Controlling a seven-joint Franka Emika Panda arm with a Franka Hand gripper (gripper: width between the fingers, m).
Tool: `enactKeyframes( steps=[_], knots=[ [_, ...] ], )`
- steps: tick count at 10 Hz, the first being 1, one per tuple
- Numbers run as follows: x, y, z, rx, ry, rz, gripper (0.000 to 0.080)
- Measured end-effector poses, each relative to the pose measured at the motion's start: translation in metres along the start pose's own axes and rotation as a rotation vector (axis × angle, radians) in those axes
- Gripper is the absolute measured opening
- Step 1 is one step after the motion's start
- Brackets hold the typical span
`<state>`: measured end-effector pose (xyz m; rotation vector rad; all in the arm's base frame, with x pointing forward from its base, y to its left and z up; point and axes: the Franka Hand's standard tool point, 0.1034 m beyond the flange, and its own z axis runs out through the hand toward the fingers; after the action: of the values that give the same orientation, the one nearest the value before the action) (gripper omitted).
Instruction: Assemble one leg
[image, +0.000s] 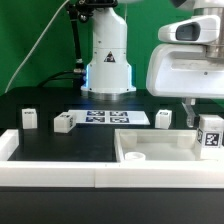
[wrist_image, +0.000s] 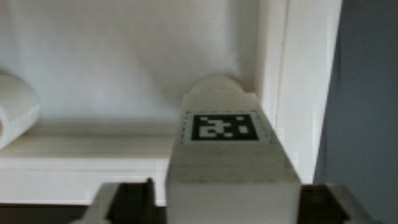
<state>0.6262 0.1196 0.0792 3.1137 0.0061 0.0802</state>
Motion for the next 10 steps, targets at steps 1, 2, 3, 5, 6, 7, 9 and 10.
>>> enactKeyframes(
  steps=[1, 2, 3, 5, 6, 7, 9, 10],
  knots=[
    [0.0001, -0.0001, -0.0001, 0.0, 0.001, 0.0, 0.029],
    [0.0001, -0.0002, -0.0001, 0.001, 0.001, 0.027, 0.029],
    [0.0001, -0.0001, -0.0001, 0.001, 0.001, 0.026, 0.029],
    [-0.0007, 0.0003, 0.0006, 0.02, -0.006, 0.246, 0.029],
    [-0.0008, -0.0002, 0.0009, 0.035, -0.011, 0.408, 0.029],
    [-0.0008, 0.0006, 0.0013, 0.045, -0.011, 0.545, 0.029],
    [-0.0018, 0.0012, 0.0017, 0.048, -0.002, 0.8, 0.0291],
    [-0.0023, 0.0015, 0.0019, 0.05, -0.006, 0.945, 0.0291]
  ],
)
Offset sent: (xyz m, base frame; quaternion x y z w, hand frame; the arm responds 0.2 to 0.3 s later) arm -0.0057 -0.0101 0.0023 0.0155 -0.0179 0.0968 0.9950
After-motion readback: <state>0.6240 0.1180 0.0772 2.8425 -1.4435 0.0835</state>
